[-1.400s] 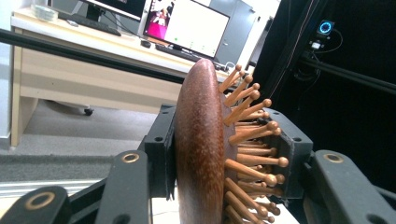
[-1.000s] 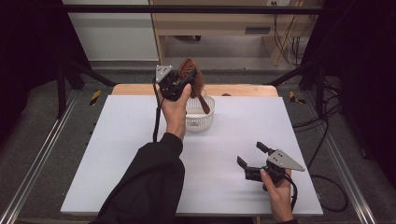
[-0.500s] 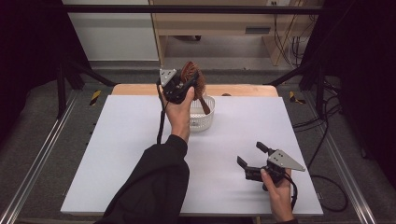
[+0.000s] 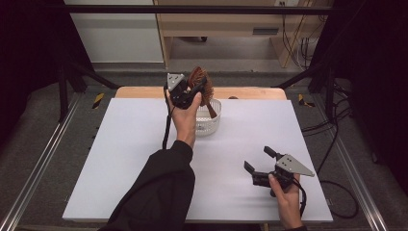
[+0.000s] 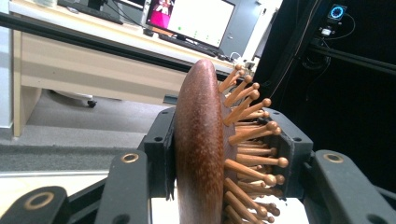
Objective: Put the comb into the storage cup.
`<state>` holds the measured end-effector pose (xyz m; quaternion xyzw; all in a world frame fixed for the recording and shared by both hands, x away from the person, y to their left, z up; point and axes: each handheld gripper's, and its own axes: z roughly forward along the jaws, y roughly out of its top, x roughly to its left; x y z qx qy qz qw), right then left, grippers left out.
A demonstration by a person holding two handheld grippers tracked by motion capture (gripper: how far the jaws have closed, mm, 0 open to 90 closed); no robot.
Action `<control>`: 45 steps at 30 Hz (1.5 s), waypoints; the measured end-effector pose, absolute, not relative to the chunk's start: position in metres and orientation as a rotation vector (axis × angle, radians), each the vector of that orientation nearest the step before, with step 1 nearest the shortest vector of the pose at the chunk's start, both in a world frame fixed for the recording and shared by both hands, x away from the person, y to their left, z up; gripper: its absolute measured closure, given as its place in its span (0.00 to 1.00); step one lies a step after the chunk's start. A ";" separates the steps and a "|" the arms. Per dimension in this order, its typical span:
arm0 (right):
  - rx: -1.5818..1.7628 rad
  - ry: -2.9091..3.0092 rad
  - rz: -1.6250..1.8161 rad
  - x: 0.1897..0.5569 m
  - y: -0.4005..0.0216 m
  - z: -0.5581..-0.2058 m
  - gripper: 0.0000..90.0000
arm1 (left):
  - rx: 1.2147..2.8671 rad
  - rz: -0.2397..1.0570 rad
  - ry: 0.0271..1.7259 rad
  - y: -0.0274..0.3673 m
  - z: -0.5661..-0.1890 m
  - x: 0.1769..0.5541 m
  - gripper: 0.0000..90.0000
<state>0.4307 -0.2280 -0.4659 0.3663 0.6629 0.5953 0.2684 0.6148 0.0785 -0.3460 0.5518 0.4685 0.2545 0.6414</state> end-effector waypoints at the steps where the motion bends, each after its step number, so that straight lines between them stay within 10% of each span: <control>1: 0.987 1.787 1.606 0.431 -0.228 -0.466 0.05 | 1.258 0.578 1.069 0.079 -0.347 0.615 0.56; 45: 0.991 1.794 1.614 0.431 -0.227 -0.467 0.05 | 1.233 0.582 1.103 0.081 -0.367 0.614 0.56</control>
